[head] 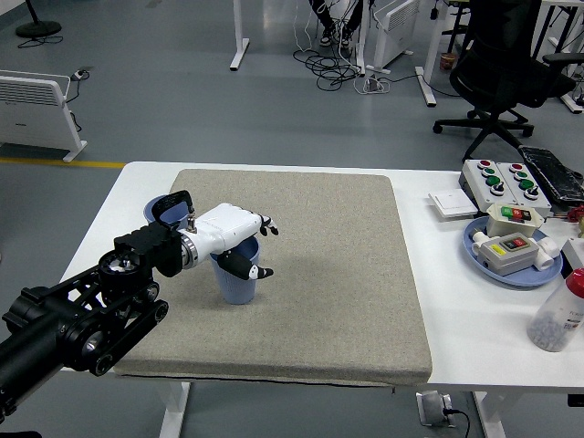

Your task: Push cup pick cup insert cup

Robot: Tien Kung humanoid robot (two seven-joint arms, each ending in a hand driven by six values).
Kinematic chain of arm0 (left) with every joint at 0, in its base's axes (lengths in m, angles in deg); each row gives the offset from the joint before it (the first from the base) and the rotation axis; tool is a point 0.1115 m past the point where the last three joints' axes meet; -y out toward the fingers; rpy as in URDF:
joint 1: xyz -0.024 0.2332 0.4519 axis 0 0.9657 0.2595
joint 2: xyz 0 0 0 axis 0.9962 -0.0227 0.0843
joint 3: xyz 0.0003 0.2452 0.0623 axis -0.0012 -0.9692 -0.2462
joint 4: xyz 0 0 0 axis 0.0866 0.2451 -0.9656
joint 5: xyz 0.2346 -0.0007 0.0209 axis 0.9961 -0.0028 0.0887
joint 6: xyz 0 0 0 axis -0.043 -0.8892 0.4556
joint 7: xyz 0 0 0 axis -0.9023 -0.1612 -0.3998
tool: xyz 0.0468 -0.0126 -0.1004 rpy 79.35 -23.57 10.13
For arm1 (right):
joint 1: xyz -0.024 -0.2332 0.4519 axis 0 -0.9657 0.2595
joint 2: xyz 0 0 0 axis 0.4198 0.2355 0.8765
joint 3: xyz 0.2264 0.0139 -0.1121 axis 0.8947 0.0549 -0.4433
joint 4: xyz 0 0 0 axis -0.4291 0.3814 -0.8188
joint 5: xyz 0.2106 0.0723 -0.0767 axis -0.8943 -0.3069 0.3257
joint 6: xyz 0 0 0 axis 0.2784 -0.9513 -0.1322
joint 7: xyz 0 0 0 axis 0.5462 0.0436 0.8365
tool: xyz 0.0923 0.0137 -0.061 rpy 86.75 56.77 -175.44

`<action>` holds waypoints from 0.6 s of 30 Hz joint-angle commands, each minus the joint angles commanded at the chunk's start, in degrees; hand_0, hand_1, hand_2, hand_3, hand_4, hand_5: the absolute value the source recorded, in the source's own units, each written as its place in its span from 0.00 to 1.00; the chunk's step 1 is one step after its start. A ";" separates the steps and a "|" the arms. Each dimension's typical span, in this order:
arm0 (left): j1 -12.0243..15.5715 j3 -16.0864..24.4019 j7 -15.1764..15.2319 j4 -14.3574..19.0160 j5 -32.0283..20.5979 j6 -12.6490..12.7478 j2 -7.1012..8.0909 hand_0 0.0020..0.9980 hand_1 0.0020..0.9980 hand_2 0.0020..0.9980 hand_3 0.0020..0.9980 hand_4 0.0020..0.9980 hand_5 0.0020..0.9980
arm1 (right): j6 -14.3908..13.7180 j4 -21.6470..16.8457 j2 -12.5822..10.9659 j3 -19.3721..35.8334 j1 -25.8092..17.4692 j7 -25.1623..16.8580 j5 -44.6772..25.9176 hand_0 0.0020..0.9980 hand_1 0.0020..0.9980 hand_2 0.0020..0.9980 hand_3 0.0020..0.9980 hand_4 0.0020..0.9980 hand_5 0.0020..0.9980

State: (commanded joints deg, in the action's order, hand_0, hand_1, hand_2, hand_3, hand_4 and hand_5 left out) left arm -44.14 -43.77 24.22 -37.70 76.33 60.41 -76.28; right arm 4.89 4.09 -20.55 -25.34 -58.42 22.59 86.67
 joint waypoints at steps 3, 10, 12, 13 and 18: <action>0.18 0.25 0.05 0.26 0.01 0.21 0.08 0.74 0.86 0.93 0.95 0.91 0.47 | -0.01 0.00 0.01 0.03 -0.03 0.00 0.03 0.70 0.60 0.67 0.59 0.14 0.53; 0.50 1.29 -0.33 1.71 0.24 -0.58 0.51 0.74 0.86 0.92 0.95 0.93 0.50 | -0.01 0.00 0.01 -0.03 0.06 -0.02 -0.12 0.70 0.60 0.67 0.59 0.14 0.53; 0.63 1.72 -0.61 2.24 0.51 -1.12 0.69 0.74 0.86 0.92 0.95 0.93 0.50 | 0.01 0.00 0.02 -0.06 0.09 -0.03 -0.14 0.70 0.60 0.67 0.59 0.14 0.53; 0.74 2.00 -0.86 2.60 0.69 -1.61 0.85 0.74 0.86 0.92 0.95 0.93 0.50 | 0.00 -0.01 0.02 -0.10 0.11 -0.04 -0.20 0.70 0.60 0.67 0.59 0.14 0.53; 1.17 2.87 -1.77 4.13 1.32 -3.34 1.61 0.71 0.83 0.90 0.95 0.94 0.51 | 0.01 0.00 0.03 -0.16 0.16 -0.06 -0.35 0.70 0.60 0.67 0.59 0.14 0.53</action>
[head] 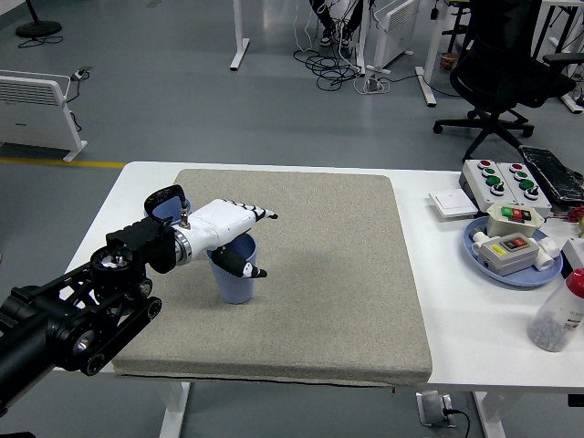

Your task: Push cup pick cup insert cup

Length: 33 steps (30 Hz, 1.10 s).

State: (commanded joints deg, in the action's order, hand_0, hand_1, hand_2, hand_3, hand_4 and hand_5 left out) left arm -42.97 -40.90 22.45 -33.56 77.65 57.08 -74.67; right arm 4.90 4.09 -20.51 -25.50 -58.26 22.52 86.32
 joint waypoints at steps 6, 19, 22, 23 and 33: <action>0.35 0.68 -1.30 1.36 0.72 -2.03 0.77 0.63 0.77 0.84 0.93 0.94 0.52 | -0.01 0.01 0.00 0.02 -0.01 0.01 -0.07 0.70 0.60 0.67 0.59 0.14 0.53; 1.09 1.80 -3.32 2.70 2.06 -5.14 1.65 0.60 0.75 0.82 0.92 0.94 0.52 | 0.00 0.04 0.00 0.01 0.08 -0.04 -0.21 0.70 0.60 0.67 0.59 0.14 0.53; 1.35 2.17 -3.83 3.27 2.69 -5.43 1.83 0.51 0.70 0.78 0.91 0.93 0.52 | 0.00 0.04 0.01 -0.01 0.09 -0.04 -0.29 0.70 0.60 0.67 0.59 0.14 0.53; 1.42 2.28 -4.05 3.46 2.89 -5.58 1.86 0.51 0.70 0.78 0.91 0.93 0.52 | 0.01 0.04 0.01 -0.01 0.09 -0.04 -0.27 0.70 0.60 0.67 0.59 0.14 0.53; 1.58 2.65 -5.46 4.22 3.77 -6.40 2.07 0.37 0.56 0.60 0.71 0.93 0.51 | 0.07 0.04 0.00 0.22 0.11 0.06 0.08 0.70 0.60 0.67 0.59 0.14 0.53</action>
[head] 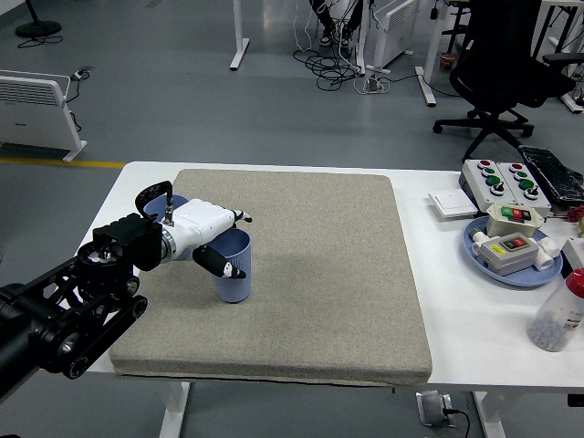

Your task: Push cup pick cup insert cup

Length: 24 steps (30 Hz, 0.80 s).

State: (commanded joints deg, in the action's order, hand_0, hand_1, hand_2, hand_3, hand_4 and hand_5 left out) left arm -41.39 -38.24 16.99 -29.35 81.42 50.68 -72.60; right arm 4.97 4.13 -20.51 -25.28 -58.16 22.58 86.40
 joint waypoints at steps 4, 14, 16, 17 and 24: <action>-0.06 -0.06 -0.20 0.32 0.00 -0.28 0.01 0.37 0.56 0.60 0.71 0.93 0.51 | 0.00 0.01 -0.02 -0.08 0.00 -0.04 -0.13 0.70 0.60 0.67 0.59 0.14 0.53; -0.08 -0.35 -0.29 0.32 0.00 -0.58 0.03 0.27 0.47 0.48 0.52 0.77 0.30 | 0.00 0.01 -0.05 -0.07 0.05 0.02 -0.08 0.70 0.60 0.67 0.59 0.14 0.53; -0.09 -0.34 -0.29 0.33 0.00 -0.63 0.04 0.27 0.47 0.48 0.52 0.77 0.30 | 0.02 0.01 -0.05 -0.04 0.05 0.04 -0.03 0.70 0.60 0.67 0.59 0.14 0.53; -0.08 -0.34 -0.26 0.37 0.00 -0.61 0.05 0.27 0.47 0.48 0.52 0.77 0.30 | 0.02 0.01 -0.05 -0.02 0.05 0.04 0.00 0.70 0.60 0.67 0.59 0.14 0.53; 0.10 -0.31 -0.19 0.42 0.00 -0.72 0.12 0.26 0.47 0.48 0.52 0.74 0.24 | 0.00 0.02 -0.09 -0.04 0.06 0.00 -0.05 0.70 0.60 0.67 0.59 0.14 0.53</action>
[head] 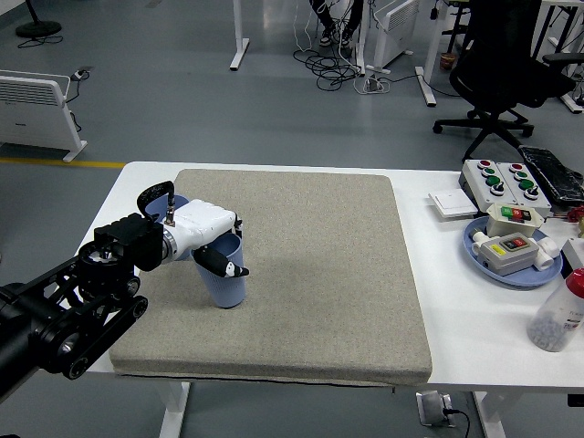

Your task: Push cup pick cup insert cup

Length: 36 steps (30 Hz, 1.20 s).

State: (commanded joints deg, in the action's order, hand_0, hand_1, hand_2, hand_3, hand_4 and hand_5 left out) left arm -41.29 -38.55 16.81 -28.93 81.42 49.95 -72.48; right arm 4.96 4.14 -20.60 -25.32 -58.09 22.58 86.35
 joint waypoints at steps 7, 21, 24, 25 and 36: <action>0.33 -0.01 0.12 0.97 -0.20 0.06 0.09 0.26 0.47 0.48 0.53 0.74 0.25 | -0.02 0.01 -0.02 -0.06 0.02 -0.13 -0.18 0.70 0.60 0.67 0.59 0.14 0.53; 1.10 -0.27 -0.32 2.79 -0.06 -0.08 0.22 0.24 0.48 0.48 0.53 0.74 0.25 | -0.12 0.00 -0.03 0.31 -0.21 0.12 0.41 0.70 0.60 0.67 0.59 0.14 0.53; 1.23 -0.26 -0.40 3.30 0.00 -0.08 0.27 0.24 0.47 0.48 0.52 0.73 0.24 | -0.14 -0.01 -0.02 0.41 -0.27 0.18 0.57 0.70 0.60 0.67 0.59 0.14 0.52; 1.24 -0.26 -0.40 3.34 0.00 -0.08 0.27 0.24 0.47 0.48 0.52 0.73 0.24 | -0.14 -0.01 -0.02 0.41 -0.28 0.18 0.58 0.70 0.60 0.67 0.59 0.14 0.52; 0.47 -0.07 -0.72 5.67 0.00 -0.75 1.05 0.25 0.47 0.47 0.52 0.72 0.23 | -0.20 -0.03 -0.03 0.47 -0.28 0.24 0.72 0.70 0.60 0.67 0.59 0.14 0.52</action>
State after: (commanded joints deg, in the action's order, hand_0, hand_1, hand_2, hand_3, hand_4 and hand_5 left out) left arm -40.82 -38.63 16.08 -23.26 81.42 49.20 -71.44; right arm 4.77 4.11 -20.63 -24.85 -58.37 22.83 87.06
